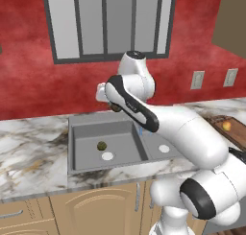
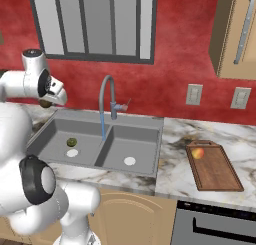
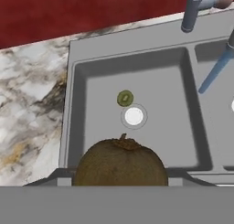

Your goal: Pick the kiwi, mango, kiwi from the sink and place them on the cutting board to airdry. Then turn off the sink faucet.

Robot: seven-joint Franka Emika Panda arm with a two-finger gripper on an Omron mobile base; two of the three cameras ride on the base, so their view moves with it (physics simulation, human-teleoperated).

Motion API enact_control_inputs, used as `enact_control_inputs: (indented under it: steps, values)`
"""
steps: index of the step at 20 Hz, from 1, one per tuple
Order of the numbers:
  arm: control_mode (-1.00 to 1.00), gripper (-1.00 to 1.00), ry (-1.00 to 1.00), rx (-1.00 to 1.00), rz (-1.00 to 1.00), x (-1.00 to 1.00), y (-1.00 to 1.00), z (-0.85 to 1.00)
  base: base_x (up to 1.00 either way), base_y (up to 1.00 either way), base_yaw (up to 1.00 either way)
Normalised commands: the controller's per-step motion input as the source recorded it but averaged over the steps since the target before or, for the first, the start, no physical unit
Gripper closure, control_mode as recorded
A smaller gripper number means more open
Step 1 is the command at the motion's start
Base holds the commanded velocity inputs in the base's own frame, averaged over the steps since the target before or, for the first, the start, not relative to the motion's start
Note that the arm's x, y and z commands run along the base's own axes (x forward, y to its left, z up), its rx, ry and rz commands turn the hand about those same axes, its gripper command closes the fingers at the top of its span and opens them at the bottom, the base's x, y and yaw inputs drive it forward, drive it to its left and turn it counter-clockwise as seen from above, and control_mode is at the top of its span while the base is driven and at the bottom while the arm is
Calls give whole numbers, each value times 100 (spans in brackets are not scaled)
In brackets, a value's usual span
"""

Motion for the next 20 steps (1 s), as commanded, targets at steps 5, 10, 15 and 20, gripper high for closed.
enact_control_inputs:
  steps: [5,10,15,20]
  values:
    - [-100,100,-25,-11,1,-42,-35,11,0,0,0]
    - [-100,100,-25,-10,1,-46,-44,13,0,0,0]
    - [-100,100,-7,-2,-1,-47,-54,29,0,0,0]
    - [-100,100,1,0,-6,-44,-49,31,0,0,0]
